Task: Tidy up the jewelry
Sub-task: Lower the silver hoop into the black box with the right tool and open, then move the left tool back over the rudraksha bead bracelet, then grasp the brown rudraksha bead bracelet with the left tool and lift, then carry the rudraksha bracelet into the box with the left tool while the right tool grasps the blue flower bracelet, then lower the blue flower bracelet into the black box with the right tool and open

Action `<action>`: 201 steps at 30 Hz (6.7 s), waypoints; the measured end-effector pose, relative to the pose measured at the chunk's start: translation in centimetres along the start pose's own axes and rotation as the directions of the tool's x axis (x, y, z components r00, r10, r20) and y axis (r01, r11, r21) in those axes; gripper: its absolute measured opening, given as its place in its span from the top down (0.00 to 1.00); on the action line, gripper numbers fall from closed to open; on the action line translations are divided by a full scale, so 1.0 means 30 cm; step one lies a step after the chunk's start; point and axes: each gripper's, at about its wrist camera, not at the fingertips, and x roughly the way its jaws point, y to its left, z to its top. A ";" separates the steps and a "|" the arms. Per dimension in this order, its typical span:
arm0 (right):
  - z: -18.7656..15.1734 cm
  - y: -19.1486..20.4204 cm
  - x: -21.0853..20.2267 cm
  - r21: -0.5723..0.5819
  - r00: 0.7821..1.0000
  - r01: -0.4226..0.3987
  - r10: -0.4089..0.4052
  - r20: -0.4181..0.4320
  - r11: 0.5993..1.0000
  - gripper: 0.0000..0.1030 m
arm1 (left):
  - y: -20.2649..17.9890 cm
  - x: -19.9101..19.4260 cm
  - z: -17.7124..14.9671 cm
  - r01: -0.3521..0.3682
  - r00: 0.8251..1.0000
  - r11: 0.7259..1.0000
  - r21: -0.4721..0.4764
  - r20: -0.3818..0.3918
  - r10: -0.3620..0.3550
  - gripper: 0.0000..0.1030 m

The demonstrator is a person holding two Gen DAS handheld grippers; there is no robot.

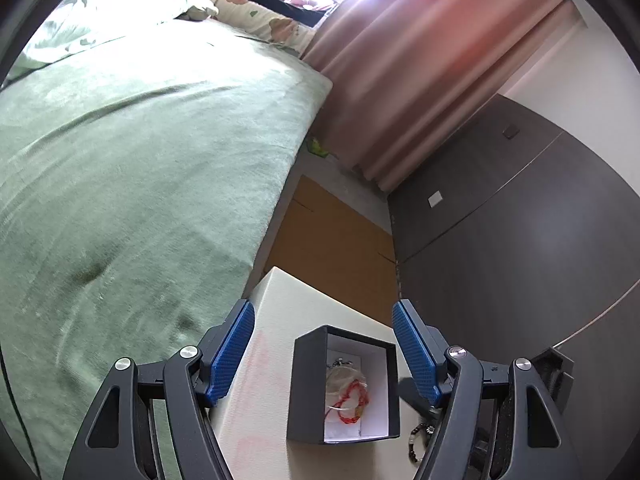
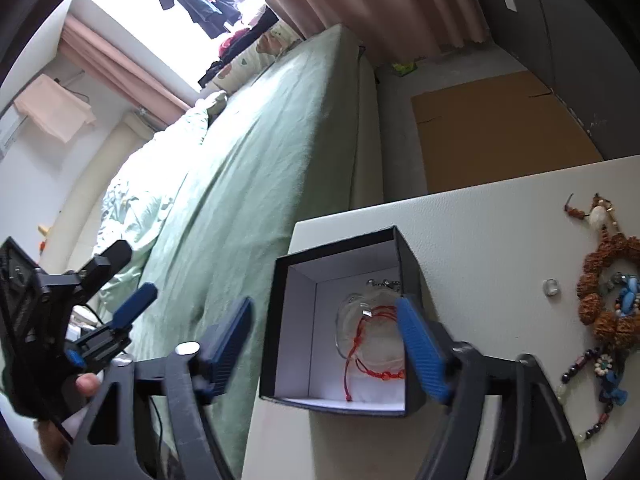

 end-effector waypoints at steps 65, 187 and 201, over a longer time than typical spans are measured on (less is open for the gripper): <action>-0.082 -0.714 -0.800 0.461 0.955 0.159 -0.254 0.152 0.873 0.00 | -0.661 0.674 -0.577 -0.106 0.891 0.960 0.260 -0.404 0.208 0.54; -0.032 0.030 -0.193 0.025 0.979 -0.052 0.046 0.197 0.998 0.64 | -0.016 0.061 -0.045 0.129 0.983 0.984 -0.125 -0.112 -0.144 0.25; -0.032 -0.056 -0.145 0.110 0.988 0.017 -0.033 0.149 0.994 0.23 | -0.032 0.066 -0.049 0.120 0.984 0.987 -0.108 -0.118 -0.133 0.25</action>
